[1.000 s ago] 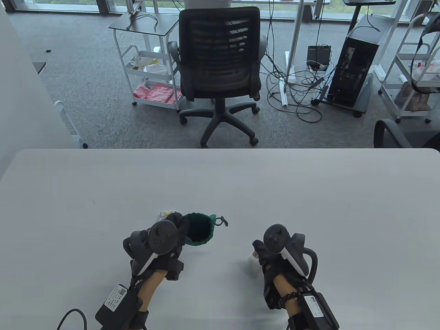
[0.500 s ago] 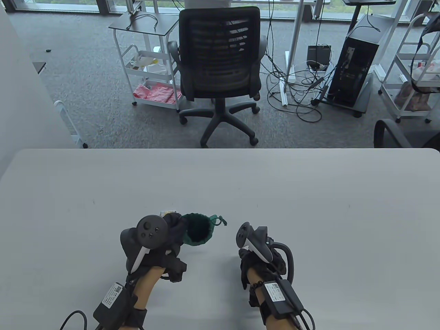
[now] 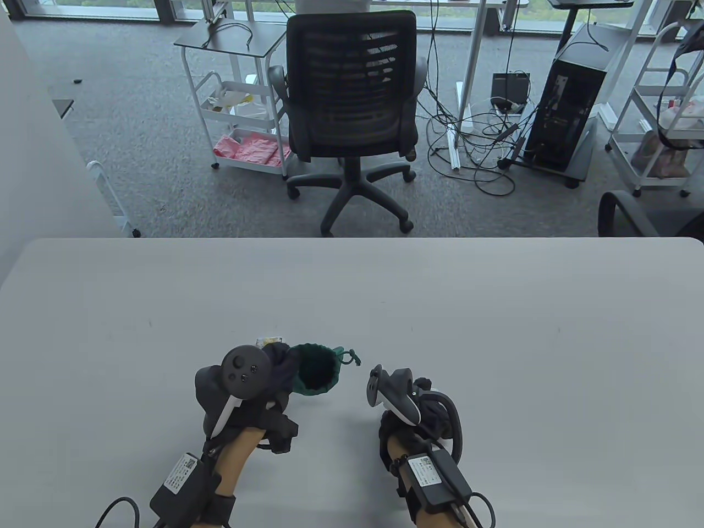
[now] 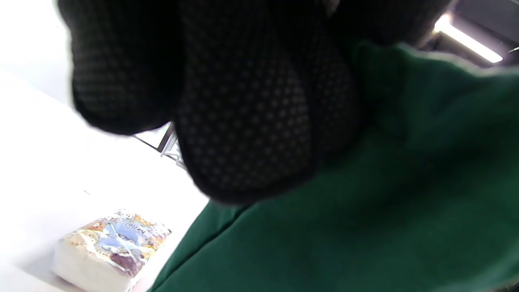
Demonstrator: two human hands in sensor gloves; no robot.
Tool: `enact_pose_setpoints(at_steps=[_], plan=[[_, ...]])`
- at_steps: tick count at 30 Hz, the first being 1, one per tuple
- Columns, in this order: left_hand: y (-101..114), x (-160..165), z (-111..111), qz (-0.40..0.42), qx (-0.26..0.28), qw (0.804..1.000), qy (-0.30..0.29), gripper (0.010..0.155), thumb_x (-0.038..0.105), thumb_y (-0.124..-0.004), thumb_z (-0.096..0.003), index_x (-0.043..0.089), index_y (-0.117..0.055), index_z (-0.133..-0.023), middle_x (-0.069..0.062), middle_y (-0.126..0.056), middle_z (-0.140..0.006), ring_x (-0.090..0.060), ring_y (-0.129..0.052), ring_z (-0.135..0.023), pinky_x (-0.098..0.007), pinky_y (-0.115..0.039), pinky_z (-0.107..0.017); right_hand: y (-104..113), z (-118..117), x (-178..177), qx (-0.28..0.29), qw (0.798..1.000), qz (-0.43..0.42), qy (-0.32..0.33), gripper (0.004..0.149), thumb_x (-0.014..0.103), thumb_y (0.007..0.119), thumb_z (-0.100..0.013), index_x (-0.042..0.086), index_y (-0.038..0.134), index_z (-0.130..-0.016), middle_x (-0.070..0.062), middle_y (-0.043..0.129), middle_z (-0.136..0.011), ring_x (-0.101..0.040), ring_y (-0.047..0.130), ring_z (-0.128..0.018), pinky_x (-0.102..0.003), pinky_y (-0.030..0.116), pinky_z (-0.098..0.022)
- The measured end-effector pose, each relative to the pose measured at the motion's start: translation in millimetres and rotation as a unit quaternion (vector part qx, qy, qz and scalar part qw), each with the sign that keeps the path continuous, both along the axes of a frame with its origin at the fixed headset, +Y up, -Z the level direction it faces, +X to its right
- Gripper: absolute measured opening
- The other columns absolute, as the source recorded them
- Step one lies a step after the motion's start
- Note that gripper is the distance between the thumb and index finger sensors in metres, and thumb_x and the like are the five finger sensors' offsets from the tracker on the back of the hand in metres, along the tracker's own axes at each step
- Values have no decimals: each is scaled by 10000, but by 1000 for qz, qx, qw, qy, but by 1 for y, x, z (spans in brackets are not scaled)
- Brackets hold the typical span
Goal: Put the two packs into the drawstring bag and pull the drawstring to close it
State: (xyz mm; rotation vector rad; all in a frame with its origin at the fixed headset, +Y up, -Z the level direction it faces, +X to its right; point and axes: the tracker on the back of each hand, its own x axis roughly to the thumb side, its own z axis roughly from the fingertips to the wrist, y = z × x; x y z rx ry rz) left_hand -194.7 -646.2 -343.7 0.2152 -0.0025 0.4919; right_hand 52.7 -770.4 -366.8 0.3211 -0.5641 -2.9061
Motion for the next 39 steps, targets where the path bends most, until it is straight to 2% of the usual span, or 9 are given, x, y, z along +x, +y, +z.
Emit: enact_pose_setpoints(at_steps=[8, 14, 18, 26, 30, 39], plan=[[-2, 2, 0, -12, 1, 1000, -1, 462, 469, -801, -510, 107, -898, -779, 39, -1081, -483, -69, -1164, -251, -331, -1011, -312, 1, -1, 8, 10, 1000, -25, -9, 791, 410, 770, -538, -13, 391, -1089, -408, 740, -857, -521, 911, -645, -606, 821, -471], [-2, 2, 0, -16, 0, 1000, 0, 461, 470, -798, -512, 108, -899, -779, 40, -1082, -482, -71, -1164, -250, -331, -1010, -312, 10, -1, 26, 10, 994, -103, -29, 753, 370, 786, -532, 11, 425, -1087, -407, 749, -848, -500, 929, -636, -591, 845, -467], [-2, 2, 0, -18, 0, 1000, -1, 460, 470, -798, -512, 108, -899, -778, 40, -1081, -482, -73, -1163, -250, -333, -1008, -313, 20, -1, 38, 11, 987, -162, -20, 750, 354, 809, -519, 36, 438, -1088, -405, 745, -858, -487, 948, -649, -571, 871, -480], [-3, 3, 1, -22, 2, 1000, -1, 461, 468, -798, -512, 107, -897, -781, 37, -1080, -486, -76, -1162, -255, -336, -1006, -314, 58, 8, 56, 95, 960, -262, 16, 704, 300, 827, -513, 81, 477, -1084, -412, 703, -904, -508, 937, -681, -573, 867, -510], [-3, 3, 1, -26, 2, 1000, -2, 461, 467, -800, -511, 106, -898, -781, 35, -1081, -484, -76, -1162, -254, -336, -1007, -313, 80, 17, 65, 156, 941, -296, 39, 640, 292, 827, -511, 82, 574, -1060, -416, 681, -929, -497, 932, -691, -571, 861, -522], [-5, 7, 2, -36, 1, 999, -9, 458, 468, -804, -509, 110, -903, -778, 38, -1084, -480, -75, -1162, -249, -334, -1007, -311, 123, 40, 80, 293, 880, -363, 88, 521, 320, 820, -513, 76, 759, -970, -373, 723, -940, -454, 982, -659, -543, 896, -501]])
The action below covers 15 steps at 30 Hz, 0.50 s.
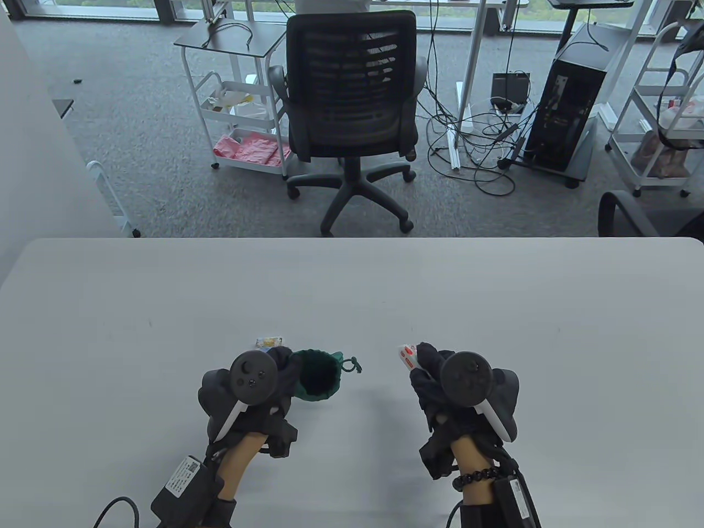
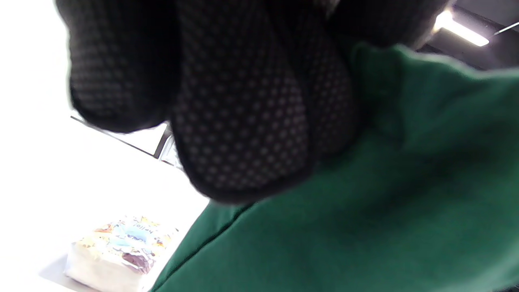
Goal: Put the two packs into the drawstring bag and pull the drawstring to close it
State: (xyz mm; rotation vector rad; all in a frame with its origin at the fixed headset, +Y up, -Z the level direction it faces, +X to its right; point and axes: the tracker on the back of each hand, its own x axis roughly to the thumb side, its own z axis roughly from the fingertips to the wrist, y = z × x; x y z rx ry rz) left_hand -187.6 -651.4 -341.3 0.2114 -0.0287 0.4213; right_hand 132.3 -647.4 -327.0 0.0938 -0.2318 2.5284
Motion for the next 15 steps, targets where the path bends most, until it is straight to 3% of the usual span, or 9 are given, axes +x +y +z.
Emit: enact_pose_setpoints(at_steps=[8, 15], plan=[[-1, 6, 2, -8, 0, 1000, -13, 456, 471, -813, -504, 115, -909, -774, 38, -1088, -476, -75, -1165, -244, -333, -1008, -309, 27, 20, -14, 93, 988, -89, 88, 488, 376, 813, -518, 90, 828, -913, -295, 802, -920, -384, 1048, -595, -485, 950, -455], [-1, 11, 3, -15, 0, 999, -29, 455, 472, -819, -499, 119, -911, -772, 38, -1090, -472, -76, -1163, -242, -334, -1007, -308, 36, 33, -44, 119, 977, -76, 160, 471, 402, 805, -520, 86, 870, -863, -241, 866, -878, -348, 1084, -542, -452, 980, -410]])
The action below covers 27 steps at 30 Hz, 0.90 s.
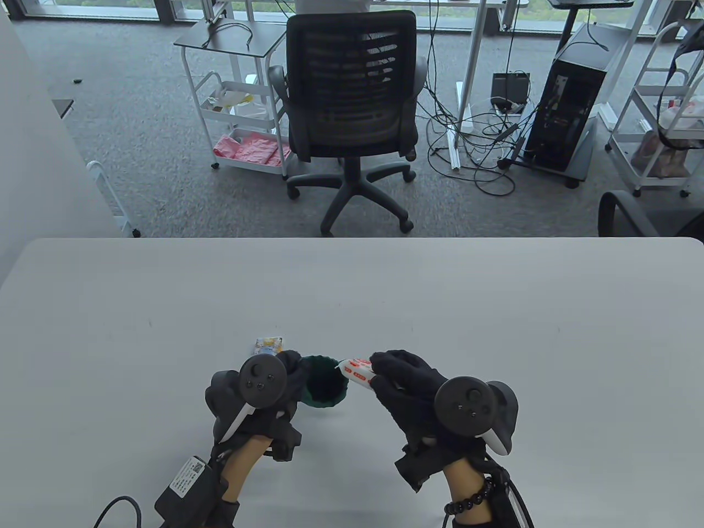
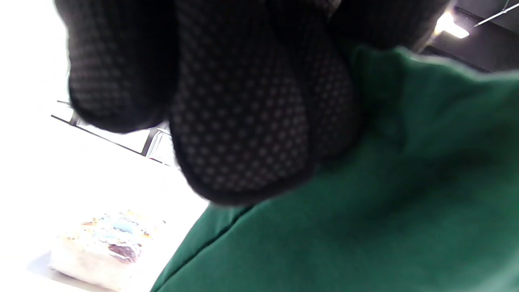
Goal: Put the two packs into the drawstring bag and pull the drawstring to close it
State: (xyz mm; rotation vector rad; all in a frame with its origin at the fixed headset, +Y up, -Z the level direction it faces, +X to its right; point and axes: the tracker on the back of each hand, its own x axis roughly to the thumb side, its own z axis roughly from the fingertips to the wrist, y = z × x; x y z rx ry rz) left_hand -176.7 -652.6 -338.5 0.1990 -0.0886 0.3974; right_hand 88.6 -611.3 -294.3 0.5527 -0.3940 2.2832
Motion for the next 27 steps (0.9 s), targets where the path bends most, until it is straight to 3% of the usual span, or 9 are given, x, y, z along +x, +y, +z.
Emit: enact_pose_setpoints(at_steps=[13, 27], plan=[[-1, 8, 1, -13, -6, 999, -37, 450, 477, -835, -486, 137, -917, -771, 36, -1087, -468, -87, -1155, -244, -345, -999, -314, -10, 4, -33, 11, 995, 91, 24, 457, 418, 799, -517, 91, 901, -820, -216, 914, -826, -326, 1093, -494, -436, 983, -374], [-1, 16, 4, -30, -19, 997, -66, 449, 469, -849, -480, 130, -922, -765, 30, -1085, -452, -88, -1148, -231, -348, -997, -309, -19, 9, -56, 66, 973, 219, -22, 454, 445, 794, -508, 106, 921, -781, -201, 944, -778, -303, 1088, -443, -414, 972, -329]])
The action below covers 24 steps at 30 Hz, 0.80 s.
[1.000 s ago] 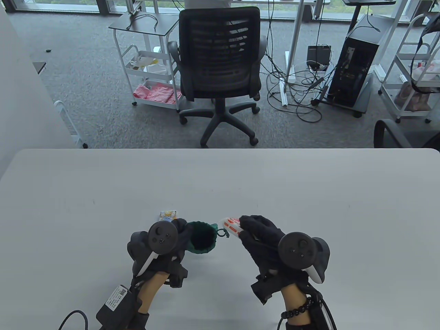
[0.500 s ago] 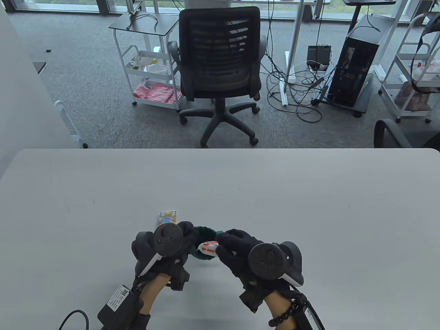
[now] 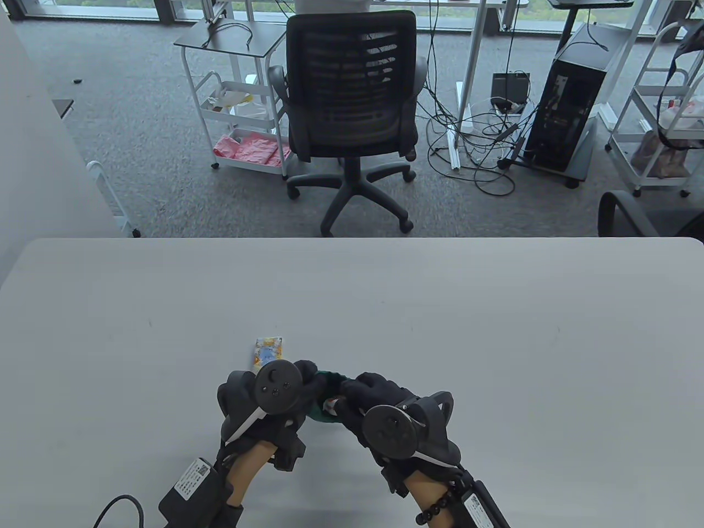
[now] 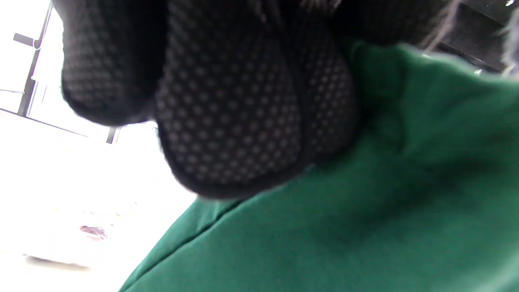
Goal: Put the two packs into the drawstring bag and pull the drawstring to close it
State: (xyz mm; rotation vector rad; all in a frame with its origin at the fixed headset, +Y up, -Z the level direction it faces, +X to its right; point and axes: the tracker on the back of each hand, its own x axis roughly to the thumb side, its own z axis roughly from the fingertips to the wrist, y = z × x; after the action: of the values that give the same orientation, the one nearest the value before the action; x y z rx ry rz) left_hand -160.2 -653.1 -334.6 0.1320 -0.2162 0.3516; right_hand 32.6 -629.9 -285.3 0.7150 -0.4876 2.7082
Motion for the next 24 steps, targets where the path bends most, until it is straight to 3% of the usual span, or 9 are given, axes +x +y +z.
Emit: enact_pose_setpoints(at_steps=[13, 19, 24], plan=[[-2, 0, -1, 53, -33, 998, -14, 446, 453, -848, -483, 115, -919, -765, 26, -1083, -444, -77, -1148, -221, -342, -1005, -303, -4, 2, -13, 32, 997, 65, -14, 496, 496, 766, -503, 112, 922, -777, -194, 950, -763, -281, 1086, -438, -394, 968, -328], [-2, -3, -2, 86, -43, 995, -19, 442, 437, -846, -487, 101, -915, -766, 19, -1081, -447, -77, -1150, -222, -342, -1009, -308, 5, 4, -3, 55, 997, 33, -40, 507, 506, 743, -508, 112, 923, -773, -195, 951, -758, -267, 1083, -438, -386, 968, -320], [1, -4, -1, 89, -28, 995, -19, 439, 435, -841, -490, 102, -912, -769, 18, -1078, -449, -77, -1147, -224, -342, -1007, -309, 12, 3, 17, 61, 994, -9, -87, 524, 487, 740, -520, 91, 887, -831, -211, 917, -815, -337, 1055, -531, -455, 938, -395]])
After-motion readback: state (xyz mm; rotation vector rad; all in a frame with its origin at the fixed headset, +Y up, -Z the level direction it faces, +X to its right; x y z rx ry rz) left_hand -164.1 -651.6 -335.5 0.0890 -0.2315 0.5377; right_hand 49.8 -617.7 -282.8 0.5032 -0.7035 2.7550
